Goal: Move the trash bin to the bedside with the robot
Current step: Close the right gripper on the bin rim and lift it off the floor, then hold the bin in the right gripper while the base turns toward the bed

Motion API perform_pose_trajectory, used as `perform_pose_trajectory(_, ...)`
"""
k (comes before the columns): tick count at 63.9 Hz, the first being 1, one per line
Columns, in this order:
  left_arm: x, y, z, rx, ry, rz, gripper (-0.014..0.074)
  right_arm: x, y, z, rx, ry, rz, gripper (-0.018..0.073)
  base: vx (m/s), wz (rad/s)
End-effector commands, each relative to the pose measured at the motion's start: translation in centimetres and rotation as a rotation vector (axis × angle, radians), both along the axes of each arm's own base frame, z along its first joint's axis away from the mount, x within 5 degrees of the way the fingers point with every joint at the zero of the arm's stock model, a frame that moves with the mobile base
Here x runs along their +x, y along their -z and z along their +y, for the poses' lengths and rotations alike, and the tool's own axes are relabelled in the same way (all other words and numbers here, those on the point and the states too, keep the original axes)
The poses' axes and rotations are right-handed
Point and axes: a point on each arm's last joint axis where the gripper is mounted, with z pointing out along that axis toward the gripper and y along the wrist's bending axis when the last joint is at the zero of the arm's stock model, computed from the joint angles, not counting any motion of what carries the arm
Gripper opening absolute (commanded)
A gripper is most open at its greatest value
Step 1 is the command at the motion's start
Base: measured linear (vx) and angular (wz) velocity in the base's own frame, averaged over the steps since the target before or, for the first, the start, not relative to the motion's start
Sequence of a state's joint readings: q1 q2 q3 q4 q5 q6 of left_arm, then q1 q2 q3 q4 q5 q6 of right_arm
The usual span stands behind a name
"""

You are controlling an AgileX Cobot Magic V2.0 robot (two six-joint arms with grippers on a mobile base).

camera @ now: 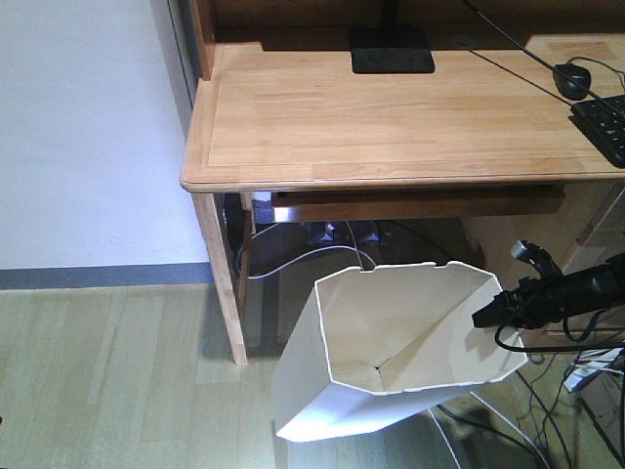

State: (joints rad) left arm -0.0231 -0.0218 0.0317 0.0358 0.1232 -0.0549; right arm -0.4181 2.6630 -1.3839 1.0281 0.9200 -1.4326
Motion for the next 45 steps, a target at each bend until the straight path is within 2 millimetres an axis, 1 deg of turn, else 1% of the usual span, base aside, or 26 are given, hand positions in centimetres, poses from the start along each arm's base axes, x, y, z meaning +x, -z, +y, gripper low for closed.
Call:
perform_pose_trajectory(1, -0.15, -1.50, -0.02, -0.008, 0.003, -0.101, -0.0006, 1.34, -5.06, 0.72, 0.248, 0.008, -0.062, -0.0005, 0.00, 0.00)
perform_pose_trajectory(29, -0.15, -1.50, -0.02, -0.008, 0.003, -0.101, -0.0006, 1.34, -5.06, 0.72, 0.248, 0.007, -0.063, -0.0005, -0.02, 0.07)
perform_pose_trajectory(45, -0.15, -1.50, -0.02, -0.008, 0.003, -0.101, -0.0006, 1.34, -5.06, 0.72, 0.248, 0.007, -0.063, -0.0005, -0.06, 0.30)
